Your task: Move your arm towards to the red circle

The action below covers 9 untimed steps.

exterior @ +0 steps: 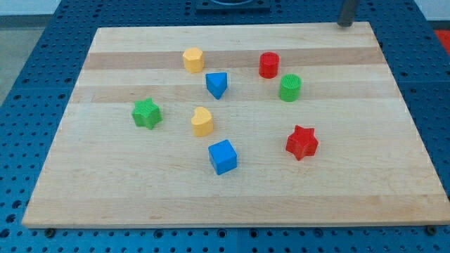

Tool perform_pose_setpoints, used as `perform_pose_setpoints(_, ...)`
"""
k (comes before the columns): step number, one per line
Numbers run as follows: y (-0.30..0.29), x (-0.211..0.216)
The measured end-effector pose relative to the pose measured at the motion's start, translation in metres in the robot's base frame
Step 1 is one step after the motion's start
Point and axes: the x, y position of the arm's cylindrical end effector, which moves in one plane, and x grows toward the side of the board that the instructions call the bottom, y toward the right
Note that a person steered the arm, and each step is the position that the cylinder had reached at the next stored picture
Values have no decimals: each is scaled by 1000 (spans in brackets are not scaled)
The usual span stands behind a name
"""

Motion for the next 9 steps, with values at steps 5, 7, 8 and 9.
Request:
perform_pose_setpoints(5,49,109)
perform_pose_setpoints(7,-39,85)
perform_pose_setpoints(8,-81,89)
perform_pose_setpoints(9,-20,34)
